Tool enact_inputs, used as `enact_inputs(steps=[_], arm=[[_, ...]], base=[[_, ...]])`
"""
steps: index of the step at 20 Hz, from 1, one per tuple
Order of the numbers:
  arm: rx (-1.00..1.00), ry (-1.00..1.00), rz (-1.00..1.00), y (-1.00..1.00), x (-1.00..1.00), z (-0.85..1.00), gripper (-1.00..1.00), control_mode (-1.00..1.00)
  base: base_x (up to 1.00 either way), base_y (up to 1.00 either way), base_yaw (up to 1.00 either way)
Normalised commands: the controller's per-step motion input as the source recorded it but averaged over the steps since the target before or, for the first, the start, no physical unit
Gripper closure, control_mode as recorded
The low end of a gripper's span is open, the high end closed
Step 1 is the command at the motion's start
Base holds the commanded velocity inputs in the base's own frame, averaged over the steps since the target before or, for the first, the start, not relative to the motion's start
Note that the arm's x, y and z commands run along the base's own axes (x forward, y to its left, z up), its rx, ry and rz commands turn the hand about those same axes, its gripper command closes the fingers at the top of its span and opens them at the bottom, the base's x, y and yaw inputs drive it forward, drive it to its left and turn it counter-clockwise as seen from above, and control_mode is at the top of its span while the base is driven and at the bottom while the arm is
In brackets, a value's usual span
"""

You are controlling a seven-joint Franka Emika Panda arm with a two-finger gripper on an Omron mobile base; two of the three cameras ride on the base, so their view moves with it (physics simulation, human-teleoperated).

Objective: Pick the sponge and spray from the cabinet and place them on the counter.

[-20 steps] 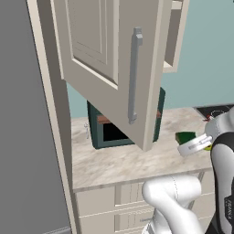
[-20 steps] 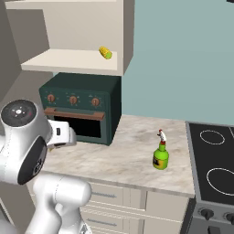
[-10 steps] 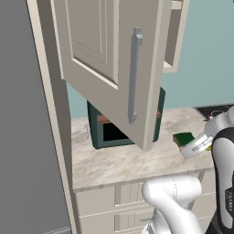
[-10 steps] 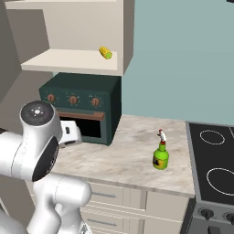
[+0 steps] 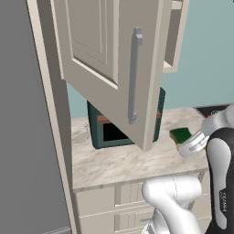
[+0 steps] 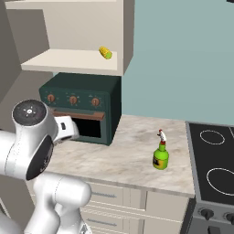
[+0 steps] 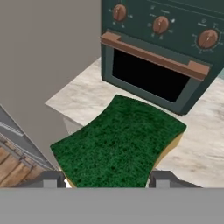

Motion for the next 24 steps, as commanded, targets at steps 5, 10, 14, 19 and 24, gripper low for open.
enact_inputs(steps=[5, 10, 14, 19, 24], arm=[[-0.05, -0.15, -0.13, 0.12, 0.00, -0.43, 1.00, -1.00], [-0.04, -0.10, -0.14, 0.07, 0.00, -0.67, 1.00, -1.00], [0.00, -0.06, -0.11, 0.00, 0.00, -0.76, 1.00, -1.00], [-0.01, -0.12, -0.07, -0.01, 0.01, -0.82, 1.00, -1.00], [0.00, -0.17, -0.04, 0.00, 0.00, -0.66, 1.00, -1.00]], base=[[0.00, 0.00, 0.00], [0.00, 0.00, 0.00], [0.00, 0.00, 0.00], [0.00, 0.00, 0.00], [0.00, 0.00, 0.00]])
